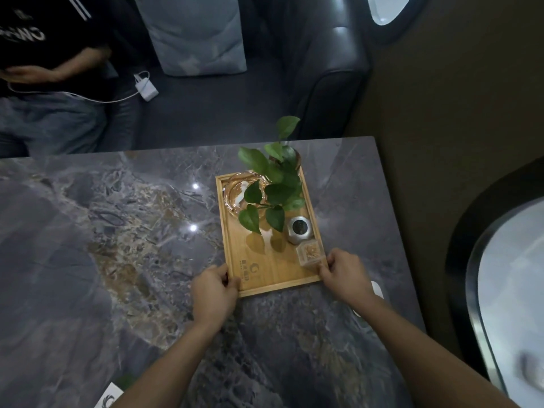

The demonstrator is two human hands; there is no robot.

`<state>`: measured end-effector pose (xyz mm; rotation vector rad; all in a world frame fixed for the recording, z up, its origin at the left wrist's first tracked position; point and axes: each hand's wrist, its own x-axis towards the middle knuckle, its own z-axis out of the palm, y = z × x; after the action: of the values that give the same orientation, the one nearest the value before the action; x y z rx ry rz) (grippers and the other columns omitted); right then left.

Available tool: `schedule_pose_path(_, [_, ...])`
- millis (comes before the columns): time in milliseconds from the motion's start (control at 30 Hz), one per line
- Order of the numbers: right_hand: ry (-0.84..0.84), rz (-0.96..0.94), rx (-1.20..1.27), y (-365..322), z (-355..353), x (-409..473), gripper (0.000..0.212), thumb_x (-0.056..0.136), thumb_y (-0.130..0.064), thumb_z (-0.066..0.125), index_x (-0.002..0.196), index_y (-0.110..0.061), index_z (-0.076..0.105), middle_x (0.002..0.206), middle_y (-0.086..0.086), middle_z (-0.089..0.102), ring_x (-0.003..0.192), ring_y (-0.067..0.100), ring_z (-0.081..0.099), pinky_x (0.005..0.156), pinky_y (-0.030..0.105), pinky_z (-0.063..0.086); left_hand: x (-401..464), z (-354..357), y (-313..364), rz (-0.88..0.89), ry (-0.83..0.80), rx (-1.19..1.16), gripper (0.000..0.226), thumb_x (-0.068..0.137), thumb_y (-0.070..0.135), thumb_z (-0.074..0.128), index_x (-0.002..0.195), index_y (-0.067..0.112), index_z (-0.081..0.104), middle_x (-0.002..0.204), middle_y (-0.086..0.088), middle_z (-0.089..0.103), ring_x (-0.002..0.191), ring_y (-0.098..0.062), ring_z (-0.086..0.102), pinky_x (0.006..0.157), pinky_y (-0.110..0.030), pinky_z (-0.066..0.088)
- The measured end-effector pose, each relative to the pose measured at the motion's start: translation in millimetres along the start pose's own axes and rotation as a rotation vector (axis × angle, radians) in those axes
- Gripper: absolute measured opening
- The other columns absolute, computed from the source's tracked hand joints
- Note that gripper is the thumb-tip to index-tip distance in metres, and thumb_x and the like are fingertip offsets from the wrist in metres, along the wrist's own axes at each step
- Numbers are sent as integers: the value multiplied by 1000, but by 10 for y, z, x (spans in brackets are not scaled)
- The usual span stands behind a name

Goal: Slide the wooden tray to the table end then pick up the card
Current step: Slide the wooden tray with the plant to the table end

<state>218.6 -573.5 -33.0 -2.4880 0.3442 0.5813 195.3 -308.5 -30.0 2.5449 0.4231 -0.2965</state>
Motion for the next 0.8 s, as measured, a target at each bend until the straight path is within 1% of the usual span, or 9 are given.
schedule_pose_path(100, [4, 0, 15, 30, -36, 1, 22, 84, -28, 59, 67, -21, 48, 70, 7, 67, 69, 29, 63, 60, 38, 47, 17, 18, 40, 15, -19, 2, 4, 76, 19, 74, 78, 16, 72, 71, -2, 65, 63, -19, 59, 56, -28, 32])
schedule_pose_path(200, [-5, 30, 21, 87, -101, -1, 19, 85, -29, 59, 70, -19, 51, 71, 7, 67, 68, 27, 63, 61, 40, 51, 37, 34, 141, 38, -30, 14, 4, 76, 19, 74, 77, 16, 71, 71, -3, 64, 63, -20, 58, 58, -28, 32])
schedule_pose_path(300, [7, 50, 3, 165, -171, -5, 20, 86, -32, 58, 71, -19, 52, 71, 6, 67, 68, 27, 63, 59, 38, 50, 51, 57, 276, 55, -47, 9, 3, 78, 17, 74, 79, 15, 72, 69, 1, 59, 59, -13, 50, 55, -28, 32])
schedule_pose_path(367, [21, 56, 0, 222, -217, -5, 23, 88, -34, 56, 71, -18, 52, 69, 5, 65, 66, 26, 62, 55, 35, 47, 51, 93, 354, 58, -58, 5, 4, 79, 18, 74, 82, 14, 73, 70, 2, 57, 60, -12, 49, 56, -27, 33])
schedule_pose_path(500, [44, 59, -15, 335, -326, 23, 25, 90, -34, 56, 71, -18, 52, 63, -1, 58, 61, 21, 56, 45, 29, 31, 59, 178, 479, 65, -94, -9, 8, 79, 21, 73, 85, 16, 75, 77, -1, 68, 70, -19, 62, 62, -27, 41])
schedule_pose_path(600, [49, 88, -19, 432, -392, 41, 21, 91, -32, 55, 76, -17, 55, 65, -2, 60, 61, 18, 56, 46, 28, 33, 55, 232, 612, 78, -109, -11, 10, 81, 20, 72, 88, 14, 76, 78, -2, 70, 72, -20, 64, 63, -26, 40])
schedule_pose_path(700, [62, 117, 8, 535, -426, 45, 19, 91, -33, 55, 81, -17, 57, 70, 0, 63, 65, 20, 60, 51, 31, 41, 41, 279, 733, 90, -110, 0, 11, 83, 21, 71, 90, 14, 75, 77, 0, 63, 76, -23, 65, 64, -26, 38])
schedule_pose_path(800, [63, 127, 40, 602, -464, 45, 18, 93, -32, 54, 84, -17, 57, 74, 1, 64, 66, 17, 59, 51, 29, 38, 34, 321, 818, 100, -131, 20, 11, 83, 24, 70, 89, 15, 74, 80, -2, 66, 76, -22, 64, 64, -26, 36])
